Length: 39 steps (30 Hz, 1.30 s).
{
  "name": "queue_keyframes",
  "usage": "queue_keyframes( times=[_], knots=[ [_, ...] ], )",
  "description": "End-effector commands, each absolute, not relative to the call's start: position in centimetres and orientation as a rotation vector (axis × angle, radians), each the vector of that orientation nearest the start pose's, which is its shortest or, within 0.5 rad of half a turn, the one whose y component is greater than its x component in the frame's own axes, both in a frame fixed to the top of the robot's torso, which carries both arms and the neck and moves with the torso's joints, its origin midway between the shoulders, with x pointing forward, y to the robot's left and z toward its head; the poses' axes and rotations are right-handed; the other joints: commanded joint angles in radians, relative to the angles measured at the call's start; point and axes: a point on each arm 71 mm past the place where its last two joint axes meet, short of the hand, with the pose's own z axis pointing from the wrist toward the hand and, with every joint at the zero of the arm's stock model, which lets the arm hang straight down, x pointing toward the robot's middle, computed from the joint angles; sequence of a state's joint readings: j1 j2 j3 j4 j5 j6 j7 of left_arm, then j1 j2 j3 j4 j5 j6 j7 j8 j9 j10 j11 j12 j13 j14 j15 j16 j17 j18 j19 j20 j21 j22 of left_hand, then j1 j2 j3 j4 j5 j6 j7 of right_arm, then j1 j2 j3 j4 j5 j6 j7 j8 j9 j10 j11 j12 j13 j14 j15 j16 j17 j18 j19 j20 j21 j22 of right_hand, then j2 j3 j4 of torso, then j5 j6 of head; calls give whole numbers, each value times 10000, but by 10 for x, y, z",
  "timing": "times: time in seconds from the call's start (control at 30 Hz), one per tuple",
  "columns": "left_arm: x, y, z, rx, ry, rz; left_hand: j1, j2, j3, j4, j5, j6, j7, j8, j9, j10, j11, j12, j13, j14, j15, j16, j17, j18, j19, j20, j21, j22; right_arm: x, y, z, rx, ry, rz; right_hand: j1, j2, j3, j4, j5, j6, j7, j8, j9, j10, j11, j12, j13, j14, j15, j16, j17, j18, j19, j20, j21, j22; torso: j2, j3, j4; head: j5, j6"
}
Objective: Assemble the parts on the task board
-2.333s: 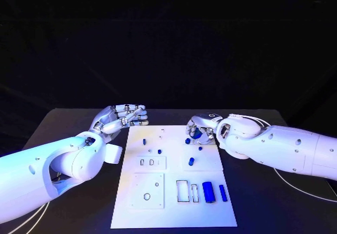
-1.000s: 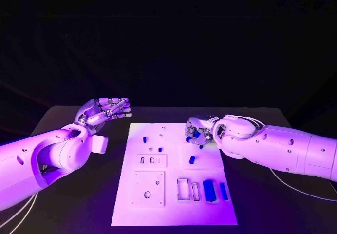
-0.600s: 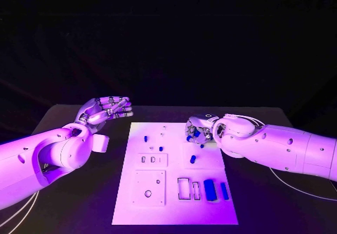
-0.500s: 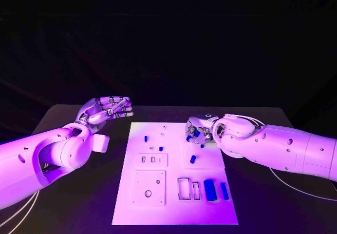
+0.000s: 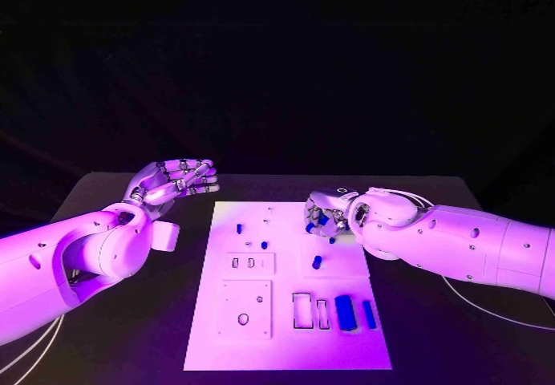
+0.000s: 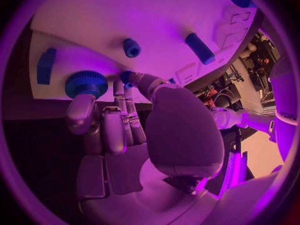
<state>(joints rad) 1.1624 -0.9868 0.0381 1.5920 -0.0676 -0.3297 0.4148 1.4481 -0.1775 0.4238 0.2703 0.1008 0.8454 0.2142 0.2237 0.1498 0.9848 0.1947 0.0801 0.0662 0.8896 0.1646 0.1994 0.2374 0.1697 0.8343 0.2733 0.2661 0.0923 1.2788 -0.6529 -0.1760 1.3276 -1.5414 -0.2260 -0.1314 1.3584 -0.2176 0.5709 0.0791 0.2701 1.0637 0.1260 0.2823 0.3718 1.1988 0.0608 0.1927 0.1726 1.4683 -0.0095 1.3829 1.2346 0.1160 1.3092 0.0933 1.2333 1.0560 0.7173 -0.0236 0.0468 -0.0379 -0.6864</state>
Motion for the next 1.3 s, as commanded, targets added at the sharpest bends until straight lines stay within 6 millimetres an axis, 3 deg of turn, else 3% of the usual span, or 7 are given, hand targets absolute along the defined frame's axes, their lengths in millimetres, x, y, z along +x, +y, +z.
queue_keyframes(
  times=[0.03, 0.27, 0.6, 1.0, 1.3],
  knots=[
    [478, 260, -156, -10601, 13152, -15147, 41, -31, 49, -3, -30, -83, 352, -68, -17, -30, 53, -46, 1, -11, 15, -45, 18, 127, -80, 17, -49, -16, 516, -161, -207, -3482, 17070, 4796, 53, 190, 65, -4, 68, 81, -23, 63, 49, 92, -21, 62, 43, 406, -69, 74, 17, -136, 48, -29, 36, 26, -3, 1, 8, 6, 0],
    [478, 260, -156, -10603, 13135, -15131, 54, -25, 60, -14, -32, -86, 355, -71, -17, -33, 55, -50, 1, -9, 16, -49, 22, 128, -80, 18, -50, -18, 513, -157, -199, -3155, 16299, 4940, 40, 174, 81, -30, 67, 95, -34, 93, 89, 93, -27, 53, 39, 403, -77, 74, 3, -132, 35, -37, 34, 21, -4, -13, 6, 22, 46],
    [479, 262, -157, -10612, 13100, -15077, 83, -12, 83, -38, -34, -92, 357, -76, -19, -39, 58, -59, 1, -5, 18, -57, 29, 130, -79, 20, -52, -23, 517, -144, -187, -2788, 15432, 5201, 12, 170, 118, -60, 66, 123, -51, 149, 163, 129, -40, 51, 35, 420, -89, 129, 81, -153, 82, -49, 118, 148, 7, 0, -7, 37, 104],
    [480, 259, -156, -10590, 13128, -15155, 97, -10, 94, -52, -36, -95, 358, -79, -19, -41, 58, -63, 1, -3, 18, -61, 33, 131, -79, 21, -53, -25, 529, -113, -187, -2677, 15133, 5522, -8, 152, 127, -73, 65, 114, -51, 162, 191, 140, -44, 48, 32, 425, -93, 146, 98, -153, 82, -54, 127, 161, 43, 1, 34, 86, 124],
    [480, 252, -156, -10534, 13206, -15352, 112, -6, 108, -67, -37, -95, 355, -80, -19, -40, 58, -67, 2, -1, 19, -67, 38, 132, -78, 23, -55, -28, 536, -98, -193, -2565, 15327, 5661, -81, 125, 137, -67, 61, 49, -35, 158, 232, 119, -28, 19, 20, 436, -86, 184, 145, -155, 78, -55, 138, 177, 59, -20, 87, 151, 81]
  ],
)
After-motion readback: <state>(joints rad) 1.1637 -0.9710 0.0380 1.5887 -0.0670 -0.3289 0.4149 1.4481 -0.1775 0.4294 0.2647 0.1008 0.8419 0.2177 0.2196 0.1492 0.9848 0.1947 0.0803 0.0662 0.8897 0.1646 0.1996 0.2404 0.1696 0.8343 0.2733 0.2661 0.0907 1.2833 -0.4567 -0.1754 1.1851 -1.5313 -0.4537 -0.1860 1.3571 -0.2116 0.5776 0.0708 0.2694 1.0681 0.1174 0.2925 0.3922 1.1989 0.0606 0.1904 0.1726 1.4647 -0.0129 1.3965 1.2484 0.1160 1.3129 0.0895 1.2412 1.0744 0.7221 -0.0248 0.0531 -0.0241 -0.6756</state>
